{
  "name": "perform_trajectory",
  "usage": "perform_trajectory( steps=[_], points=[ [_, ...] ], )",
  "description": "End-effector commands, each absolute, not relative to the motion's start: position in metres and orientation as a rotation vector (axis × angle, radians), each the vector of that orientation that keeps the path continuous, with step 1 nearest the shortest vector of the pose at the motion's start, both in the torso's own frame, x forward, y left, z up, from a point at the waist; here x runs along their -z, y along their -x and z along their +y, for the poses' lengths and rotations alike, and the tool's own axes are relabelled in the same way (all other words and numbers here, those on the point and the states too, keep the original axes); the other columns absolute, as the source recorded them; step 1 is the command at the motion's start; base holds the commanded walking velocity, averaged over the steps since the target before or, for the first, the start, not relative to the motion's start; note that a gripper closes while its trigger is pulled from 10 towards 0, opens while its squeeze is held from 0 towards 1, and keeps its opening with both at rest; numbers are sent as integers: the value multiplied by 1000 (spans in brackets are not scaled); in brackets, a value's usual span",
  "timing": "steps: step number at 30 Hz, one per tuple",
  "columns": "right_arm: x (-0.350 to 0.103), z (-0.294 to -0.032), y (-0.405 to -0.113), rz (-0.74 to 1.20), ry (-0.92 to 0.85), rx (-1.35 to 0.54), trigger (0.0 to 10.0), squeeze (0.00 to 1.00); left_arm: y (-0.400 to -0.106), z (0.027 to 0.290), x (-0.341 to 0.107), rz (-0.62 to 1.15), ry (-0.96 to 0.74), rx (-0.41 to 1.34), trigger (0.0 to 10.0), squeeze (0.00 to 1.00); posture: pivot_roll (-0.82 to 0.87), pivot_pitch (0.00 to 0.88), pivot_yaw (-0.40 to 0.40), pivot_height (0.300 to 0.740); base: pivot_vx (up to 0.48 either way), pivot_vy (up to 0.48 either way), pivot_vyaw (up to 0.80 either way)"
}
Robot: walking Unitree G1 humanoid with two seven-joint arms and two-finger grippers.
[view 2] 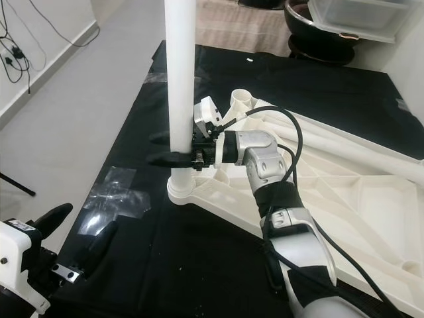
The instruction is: Building children table
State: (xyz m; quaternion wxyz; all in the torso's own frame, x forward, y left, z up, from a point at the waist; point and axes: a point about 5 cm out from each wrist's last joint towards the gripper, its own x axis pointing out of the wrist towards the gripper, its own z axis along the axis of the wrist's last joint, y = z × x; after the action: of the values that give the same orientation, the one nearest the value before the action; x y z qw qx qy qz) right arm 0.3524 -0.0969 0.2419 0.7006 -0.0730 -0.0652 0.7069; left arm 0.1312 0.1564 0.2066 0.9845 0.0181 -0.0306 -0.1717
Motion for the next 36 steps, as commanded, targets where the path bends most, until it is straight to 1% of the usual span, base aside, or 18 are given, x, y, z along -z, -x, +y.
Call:
perform_trajectory(
  steps=[1, 5, 7, 8, 9, 10, 11, 13, 15, 21, 22, 23, 27, 28, 29, 30, 33, 36],
  points=[
    [-236, -95, -350, -129, 155, -1602, 0, 0, -130, 156, -205, -52, -38, 353, 10000, 0, 251, 193, -96, 740, 0, 0, 0],
    [-221, -110, -343, -135, 186, -1392, 0, 0, -130, 156, -205, -53, -35, 354, 10000, 0, 237, 192, -99, 740, 0, 0, 0],
    [-221, -110, -343, -135, 186, -1392, 0, 0, -130, 156, -205, -53, -35, 354, 10000, 0, 237, 192, -99, 740, 0, 0, 0],
    [-206, -109, -338, -95, 169, -1180, 0, 0, -129, 156, -205, -53, -33, 355, 10000, 0, 225, 193, -113, 740, 0, 0, 0],
    [-184, -110, -324, -41, 141, -754, 0, 0, -130, 156, -206, -53, -32, 355, 10000, 0, 216, 192, -106, 740, 0, 0, 0],
    [-167, -107, -300, 4, 150, -525, 0, 0, -130, 156, -206, -55, -31, 358, 10000, 0, 229, 208, -97, 740, 0, 0, 0],
    [-167, -107, -300, 4, 150, -525, 0, 0, -130, 156, -206, -55, -31, 358, 10000, 0, 229, 208, -97, 740, 0, 0, 0],
    [-160, -94, -280, 16, 152, -421, 0, 0, -131, 156, -207, -54, -28, 360, 10000, 0, 212, 183, -83, 740, 0, 0, 0],
    [-163, -92, -292, 4, 155, -459, 0, 0, -132, 156, -207, -56, -28, 359, 10000, 0, 216, 188, -85, 740, 0, 0, 0],
    [-168, -97, -301, -12, 164, -461, 0, 0, -133, 156, -208, -59, -24, 360, 10000, 0, 203, 189, -88, 740, 0, 0, 0],
    [-170, -97, -302, -17, 165, -467, 4353, 0, -133, 156, -208, -59, -23, 361, 10000, 0, 203, 189, -88, 740, 0, 0, 0],
    [-174, -98, -303, -21, 156, -461, 10000, 0, -134, 156, -208, -58, -23, 360, 10000, 0, 201, 187, -86, 740, 0, 0, 0],
    [-178, -99, -304, -38, 136, -460, 10000, 0, -134, 156, -209, -59, -23, 360, 10000, 0, 201, 187, -85, 740, 0, 0, 0],
    [-188, -95, -303, -65, 80, -509, 10000, 702, -134, 156, -209, -59, -23, 360, 10000, 0, 197, 187, -82, 740, 0, 0, 0],
    [-188, -95, -303, -65, 80, -509, 10000, 702, -134, 156, -209, -59, -23, 360, 10000, 0, 197, 187, -82, 740, 0, 0, 0],
    [-198, -91, -302, -104, 17, -610, 10000, 1000, -135, 155, -209, -60, -22, 361, 10000, 0, 197, 187, -81, 740, 0, 0, 0],
    [-215, -90, -301, -177, -33, -822, 10000, 1000, -135, 155, -209, -59, -20, 364, 10000, 0, 195, 185, -82, 740, 0, 0, 0],
    [-225, -100, -310, -201, 12, -979, 10000, 1000, -136, 155, -210, -59, -19, 366, 10000, 0, 197, 184, -86, 740, 0, 0, 0]
  ],
)
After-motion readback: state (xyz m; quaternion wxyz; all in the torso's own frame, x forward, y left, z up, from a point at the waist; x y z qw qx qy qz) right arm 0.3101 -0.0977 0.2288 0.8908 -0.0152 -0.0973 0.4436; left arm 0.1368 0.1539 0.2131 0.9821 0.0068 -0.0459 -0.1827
